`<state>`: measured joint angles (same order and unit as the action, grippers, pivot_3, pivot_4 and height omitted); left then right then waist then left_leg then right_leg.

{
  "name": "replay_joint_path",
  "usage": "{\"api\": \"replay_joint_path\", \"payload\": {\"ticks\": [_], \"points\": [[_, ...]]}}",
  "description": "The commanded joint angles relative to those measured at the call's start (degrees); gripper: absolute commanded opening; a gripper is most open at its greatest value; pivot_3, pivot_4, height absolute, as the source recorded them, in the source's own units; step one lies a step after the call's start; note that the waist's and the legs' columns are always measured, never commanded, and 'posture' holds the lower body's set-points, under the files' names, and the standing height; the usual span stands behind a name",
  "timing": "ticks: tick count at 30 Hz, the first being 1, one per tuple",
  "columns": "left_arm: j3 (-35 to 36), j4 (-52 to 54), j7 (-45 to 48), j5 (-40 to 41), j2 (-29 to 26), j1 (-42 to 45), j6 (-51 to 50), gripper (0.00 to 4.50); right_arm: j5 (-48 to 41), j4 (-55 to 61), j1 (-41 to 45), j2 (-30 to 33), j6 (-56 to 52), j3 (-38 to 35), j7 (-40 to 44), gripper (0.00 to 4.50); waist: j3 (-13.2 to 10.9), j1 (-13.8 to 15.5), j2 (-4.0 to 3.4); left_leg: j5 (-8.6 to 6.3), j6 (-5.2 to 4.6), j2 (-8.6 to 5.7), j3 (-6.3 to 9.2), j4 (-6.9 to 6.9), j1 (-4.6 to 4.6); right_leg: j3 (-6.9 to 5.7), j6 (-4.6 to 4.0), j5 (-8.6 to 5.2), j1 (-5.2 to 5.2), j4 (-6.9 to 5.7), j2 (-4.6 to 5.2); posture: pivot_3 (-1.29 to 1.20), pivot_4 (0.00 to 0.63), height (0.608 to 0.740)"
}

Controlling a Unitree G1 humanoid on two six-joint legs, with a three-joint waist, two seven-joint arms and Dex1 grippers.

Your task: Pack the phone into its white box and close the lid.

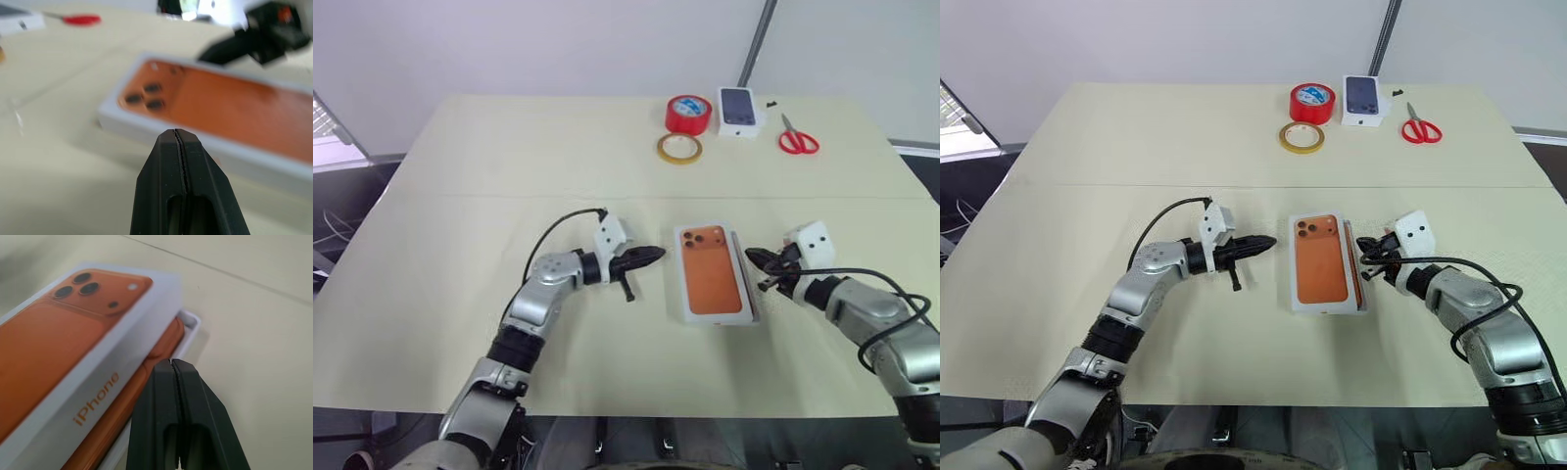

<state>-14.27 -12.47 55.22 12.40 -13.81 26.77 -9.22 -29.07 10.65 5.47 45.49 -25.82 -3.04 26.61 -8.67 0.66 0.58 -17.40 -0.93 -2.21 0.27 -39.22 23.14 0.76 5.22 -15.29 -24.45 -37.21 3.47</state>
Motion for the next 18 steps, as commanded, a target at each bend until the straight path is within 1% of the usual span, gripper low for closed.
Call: {"api": "replay_joint_path", "payload": {"ticks": [1,4,10,18], "points": [[-1.87,0.61,0.67,-0.83,0.75,-0.34,0.41,0.00,3.36,0.68,1.07,-1.03,1.87,-0.35,1.39,0.04,0.00,0.07,0.00,0.00,0.01,0.00,0.00,0.00,0.00,0.00,0.00,0.00,0.00,0.01,0.00,0.00,0.150,0.740],[-2.10,-2.77,-0.47,-1.62,3.03,1.05,1.21,0.00,4.11,0.81,1.39,-2.11,1.13,-1.06,2.60,0.04,0.00,0.22,0.00,0.00,0.01,-0.03,0.00,-0.01,0.03,0.00,0.00,0.00,0.01,0.03,0.05,0.00,0.150,0.740],[-3.18,-9.55,-0.16,-3.33,6.94,4.69,6.25,0.00,6.69,2.61,0.00,-2.41,0.35,-0.59,4.86,0.04,0.00,-0.02,0.00,0.00,0.00,-0.06,0.00,-0.01,0.02,-0.01,0.00,0.00,0.00,0.01,0.06,0.00,0.150,0.740],[-2.92,-11.57,0.25,-3.14,9.80,6.84,7.81,0.00,8.89,3.61,-1.23,-2.02,-0.44,-2.11,5.79,0.04,0.00,0.06,0.00,0.00,0.01,-0.07,-0.01,-0.01,0.01,0.00,0.00,0.00,0.00,-0.01,0.06,0.00,0.150,0.740]]}}
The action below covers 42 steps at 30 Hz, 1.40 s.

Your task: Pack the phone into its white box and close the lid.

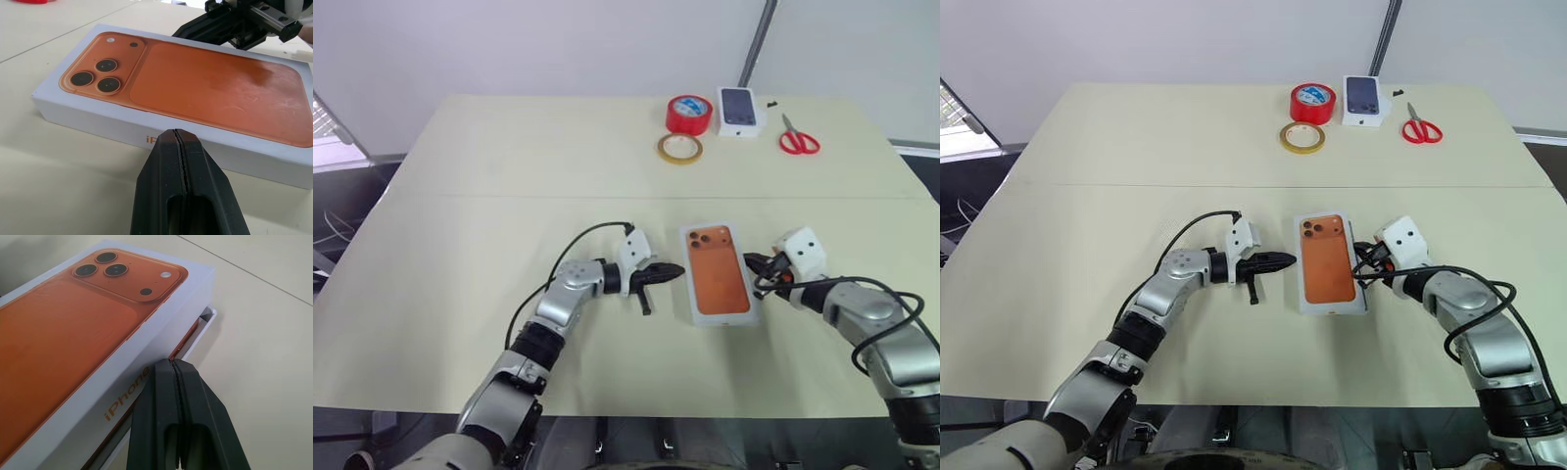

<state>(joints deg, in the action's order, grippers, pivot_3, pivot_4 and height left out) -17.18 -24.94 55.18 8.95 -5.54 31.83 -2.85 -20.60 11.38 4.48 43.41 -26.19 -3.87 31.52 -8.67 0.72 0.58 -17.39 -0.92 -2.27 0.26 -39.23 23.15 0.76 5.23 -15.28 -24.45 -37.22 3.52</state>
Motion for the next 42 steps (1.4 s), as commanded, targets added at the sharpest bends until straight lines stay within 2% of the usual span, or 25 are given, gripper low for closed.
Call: {"api": "replay_joint_path", "payload": {"ticks": [1,13,15,20,27,31,36,42], "points": [[0.37,0.95,0.22,0.67,1.74,1.97,1.08,0.00,0.85,2.95,-0.44,0.04,-0.04,-1.26,0.92,0.04,0.00,0.01,0.00,0.00,0.00,0.00,0.00,0.00,0.00,0.00,0.00,0.00,0.00,0.00,0.00,0.00,0.150,0.740],[-0.38,0.63,-0.04,-0.97,1.88,1.72,2.53,0.00,4.44,2.07,-0.27,-0.18,0.36,-1.63,1.79,0.04,0.00,0.00,0.00,0.01,0.01,-0.01,0.00,0.00,-0.02,0.00,0.00,0.00,0.01,-0.02,-0.01,0.00,0.150,0.740],[1.41,2.49,-0.28,1.16,2.01,1.80,-0.30,0.00,4.85,1.91,-0.04,0.16,0.57,-1.77,2.03,0.04,0.00,0.00,0.00,0.01,0.01,0.00,0.00,0.00,-0.02,0.00,0.00,0.00,0.01,-0.02,-0.01,0.00,0.150,0.740],[2.64,5.58,0.22,2.05,-0.31,1.87,-3.03,0.00,5.32,0.73,0.86,0.03,0.83,-2.73,2.06,0.04,0.00,-0.08,-0.01,0.01,0.01,0.00,0.00,0.00,-0.03,0.00,0.00,0.00,0.00,-0.03,-0.01,0.00,0.150,0.740],[-1.38,8.26,2.67,-0.14,-3.62,-1.12,-5.96,0.00,4.74,2.13,1.29,1.84,1.10,-3.60,5.76,0.04,0.01,0.01,-0.02,0.01,0.02,-0.01,0.00,0.00,-0.02,0.00,0.00,0.00,0.00,-0.03,-0.01,0.00,0.150,0.740],[-2.28,8.52,2.35,-0.12,-3.13,-1.99,-6.59,0.00,4.18,2.65,0.74,2.66,0.82,-5.46,7.03,0.04,0.01,0.03,-0.02,0.01,0.02,-0.02,0.00,0.00,-0.01,0.00,0.00,0.00,0.00,-0.02,0.00,0.00,0.150,0.740],[-2.94,3.90,1.54,-1.30,-0.43,-0.54,-3.94,0.00,3.14,3.99,-0.83,3.21,0.38,-7.16,9.23,0.04,0.01,0.03,-0.02,0.01,0.02,-0.02,0.00,0.00,-0.01,0.00,0.00,0.00,0.00,-0.03,0.00,0.00,0.150,0.740],[-2.67,3.16,1.53,-1.32,1.62,0.78,-3.06,0.00,2.81,6.20,-2.88,3.39,-0.90,-6.42,11.30,0.04,0.01,0.02,-0.02,0.01,0.02,-0.02,0.00,0.00,-0.02,0.00,0.00,0.00,0.00,-0.04,0.00,0.00,0.150,0.740]]}}
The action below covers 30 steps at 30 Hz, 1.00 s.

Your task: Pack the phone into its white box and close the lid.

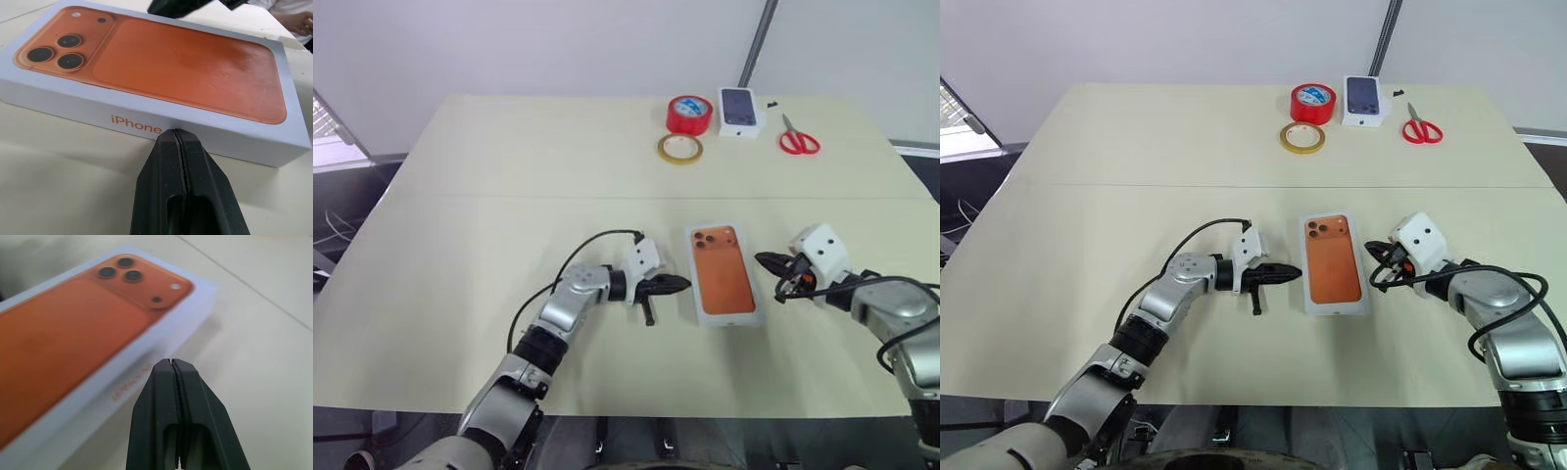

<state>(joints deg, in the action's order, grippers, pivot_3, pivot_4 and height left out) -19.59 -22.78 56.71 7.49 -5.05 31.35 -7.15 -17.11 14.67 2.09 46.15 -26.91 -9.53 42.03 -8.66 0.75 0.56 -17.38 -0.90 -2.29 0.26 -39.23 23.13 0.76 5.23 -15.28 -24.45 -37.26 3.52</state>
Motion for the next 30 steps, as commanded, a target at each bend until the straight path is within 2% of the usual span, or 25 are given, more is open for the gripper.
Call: {"api": "replay_joint_path", "payload": {"ticks": [1,23,27,30], "points": [[-0.20,1.09,-0.20,0.03,1.36,1.44,1.54,0.00,-0.59,3.22,-0.88,0.52,-0.52,-0.64,0.81,0.04,0.00,0.00,0.00,0.00,0.00,0.00,0.00,0.00,0.00,0.00,0.00,0.00,0.00,0.00,0.00,0.00,0.150,0.740],[0.16,0.67,-1.48,-1.70,1.47,1.14,2.03,0.00,5.17,1.80,-1.55,1.15,0.49,1.39,2.00,0.04,0.00,-0.03,0.00,0.00,0.01,0.00,0.00,0.00,-0.01,0.00,0.00,0.00,0.00,0.00,0.00,0.00,0.150,0.740],[2.41,1.70,-1.95,-0.06,1.31,1.97,2.00,0.00,5.08,-0.39,-0.39,1.35,1.92,-1.31,1.85,0.04,0.00,-0.06,0.00,0.01,0.01,0.00,0.00,0.00,-0.01,0.00,0.00,0.00,0.00,0.00,0.00,0.00,0.150,0.740],[5.67,2.17,-2.65,3.13,2.61,5.20,0.70,0.00,0.49,-1.28,2.61,-0.12,0.80,-5.15,2.12,0.04,-0.01,-0.05,0.01,0.01,0.03,0.00,0.00,-0.01,0.00,0.00,0.00,0.00,-0.01,0.00,0.00,0.00,0.150,0.740]]}}
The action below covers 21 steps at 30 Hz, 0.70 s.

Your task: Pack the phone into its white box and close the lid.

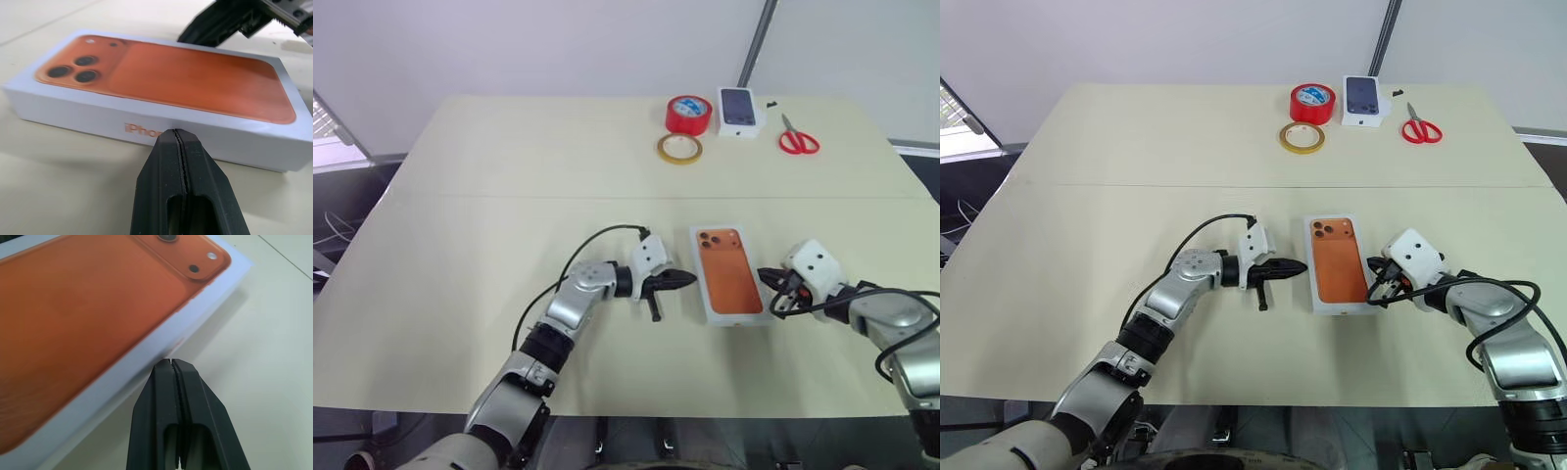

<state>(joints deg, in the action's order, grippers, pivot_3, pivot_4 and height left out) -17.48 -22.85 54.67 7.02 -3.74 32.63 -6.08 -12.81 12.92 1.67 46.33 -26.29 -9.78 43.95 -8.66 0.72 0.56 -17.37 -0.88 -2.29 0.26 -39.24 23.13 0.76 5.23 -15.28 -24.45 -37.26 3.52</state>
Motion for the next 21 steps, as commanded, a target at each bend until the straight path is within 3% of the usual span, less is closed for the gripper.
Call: {"api": "replay_joint_path", "payload": {"ticks": [1,6,13,17,20,21], "points": [[4.27,1.73,-0.84,4.15,1.63,5.02,-0.51,0.00,-4.68,0.37,3.63,-0.60,0.00,-5.40,0.29,0.04,0.00,0.02,0.01,0.01,0.01,0.00,0.00,-0.01,0.00,0.00,0.00,0.00,0.00,0.00,0.00,0.00,0.150,0.740],[4.00,-8.82,-2.67,0.88,4.40,12.13,5.55,0.00,-9.63,3.29,3.43,-2.01,-2.10,-4.66,2.82,0.04,0.01,0.16,0.02,0.00,0.01,-0.01,0.01,-0.01,0.00,-0.01,0.01,0.00,0.01,0.00,-0.01,0.00,0.150,0.740],[-3.30,-26.11,-5.62,-10.32,6.05,16.25,7.83,0.00,-0.79,4.16,-3.45,1.14,-0.17,5.14,3.15,0.04,0.05,0.06,0.08,-0.01,-0.03,-0.07,-0.03,-0.02,-0.02,-0.02,0.01,0.01,0.02,-0.03,-0.04,0.00,0.150,0.740],[-2.56,-25.56,-2.26,-8.78,5.74,14.97,4.45,0.00,-3.62,5.65,-2.96,-0.26,-3.77,4.70,2.60,0.04,0.20,0.02,0.28,-0.17,-0.27,-0.02,0.03,0.11,-1.16,-0.05,0.11,-0.08,1.29,0.28,-0.06,0.00,0.150,0.740],[0.48,-22.21,-1.07,-5.79,4.85,14.43,4.75,0.85,-10.57,6.49,-0.07,-2.54,-7.68,0.84,3.32,0.90,0.23,-0.16,0.34,-0.20,-0.30,0.01,0.04,0.11,-1.20,-0.03,0.12,-0.09,1.33,0.29,-0.03,0.00,0.150,0.740],[1.56,-21.12,-1.72,-5.08,4.71,14.33,4.85,1.36,-10.86,6.34,0.38,-2.68,-7.64,0.40,3.27,1.41,0.23,-0.14,0.33,-0.20,-0.30,0.02,0.05,0.11,-1.14,-0.02,0.12,-0.09,1.22,0.26,-0.03,0.00,0.150,0.740]]}}
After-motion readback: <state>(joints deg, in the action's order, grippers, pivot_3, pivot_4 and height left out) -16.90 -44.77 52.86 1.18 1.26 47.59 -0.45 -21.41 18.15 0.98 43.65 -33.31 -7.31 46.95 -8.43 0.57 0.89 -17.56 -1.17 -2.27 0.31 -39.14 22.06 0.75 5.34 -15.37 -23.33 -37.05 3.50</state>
